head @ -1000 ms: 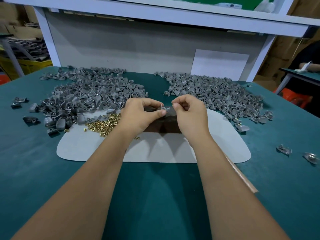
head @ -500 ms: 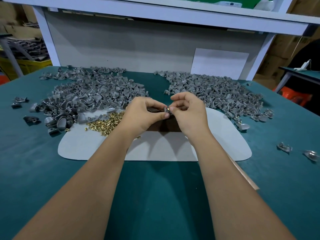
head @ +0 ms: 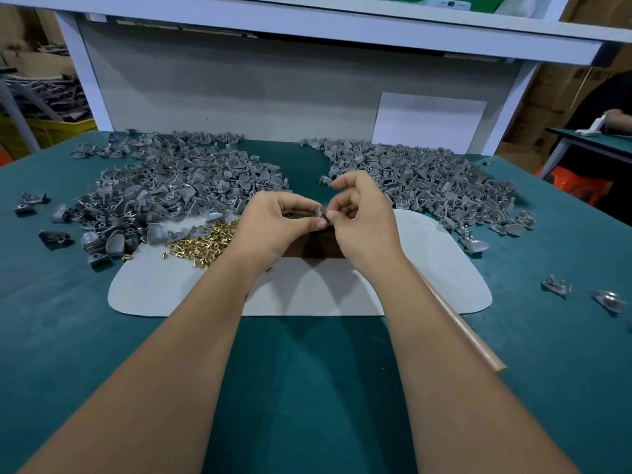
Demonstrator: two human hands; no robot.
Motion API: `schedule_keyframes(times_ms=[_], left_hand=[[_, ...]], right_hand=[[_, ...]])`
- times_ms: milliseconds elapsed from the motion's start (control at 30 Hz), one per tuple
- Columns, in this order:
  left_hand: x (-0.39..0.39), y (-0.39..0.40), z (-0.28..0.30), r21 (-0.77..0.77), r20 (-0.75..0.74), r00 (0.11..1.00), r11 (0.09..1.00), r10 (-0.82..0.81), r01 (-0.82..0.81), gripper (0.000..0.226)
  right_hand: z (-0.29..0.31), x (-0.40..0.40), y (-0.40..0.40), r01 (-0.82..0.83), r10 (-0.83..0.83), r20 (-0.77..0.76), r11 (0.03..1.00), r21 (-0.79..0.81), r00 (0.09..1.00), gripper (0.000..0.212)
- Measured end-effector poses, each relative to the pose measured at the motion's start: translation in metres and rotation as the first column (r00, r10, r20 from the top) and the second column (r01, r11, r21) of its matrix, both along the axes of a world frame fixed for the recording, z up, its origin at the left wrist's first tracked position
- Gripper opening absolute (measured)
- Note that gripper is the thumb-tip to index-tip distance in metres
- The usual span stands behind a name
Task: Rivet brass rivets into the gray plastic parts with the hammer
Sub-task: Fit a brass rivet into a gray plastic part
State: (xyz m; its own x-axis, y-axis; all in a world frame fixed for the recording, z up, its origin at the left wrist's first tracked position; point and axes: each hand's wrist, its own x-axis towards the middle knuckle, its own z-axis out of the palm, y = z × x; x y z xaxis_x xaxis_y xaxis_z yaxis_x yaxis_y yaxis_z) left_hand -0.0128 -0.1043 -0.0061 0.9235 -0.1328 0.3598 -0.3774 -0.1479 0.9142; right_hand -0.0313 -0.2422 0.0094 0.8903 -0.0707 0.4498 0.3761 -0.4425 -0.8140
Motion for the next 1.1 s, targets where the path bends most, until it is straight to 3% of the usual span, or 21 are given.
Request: schedule_keyframes(times_ms=[367,700,967,1100], left_hand=[[-0.0016,0.0002,0.0008,-0.030,-0.015,1.000,0.999,-0.013,0.013,0.027],[-0.0023,-0.0026,0.0017,0.031,0.074,0.996,0.999,0.038,-0.041,0.035],[-0.0018,-0.0076,-0.0014,0.024,0.073,0.995,0.997,0.071,-0.073,0.035],[0.0016,-0.0042,-0.0013,-0.003,0.057,0.997,0.999,0.047,-0.047,0.033]], right_hand=[[-0.0017,0.0016,0.0002,0.001,0.000,-0.013,0.996,0.084,1.000,0.036],[0.0023,0.0023,0.0037,0.073,-0.069,0.045,0.992,-0.101,0.997,0.031],[0.0005,-0.0004,-0.0011,0.063,-0.059,-0.070,0.997,0.054,0.996,0.023],[0.0017,0.0016,-0.0001,0.110,-0.108,-0.082,0.994,0.022,0.991,0.015]])
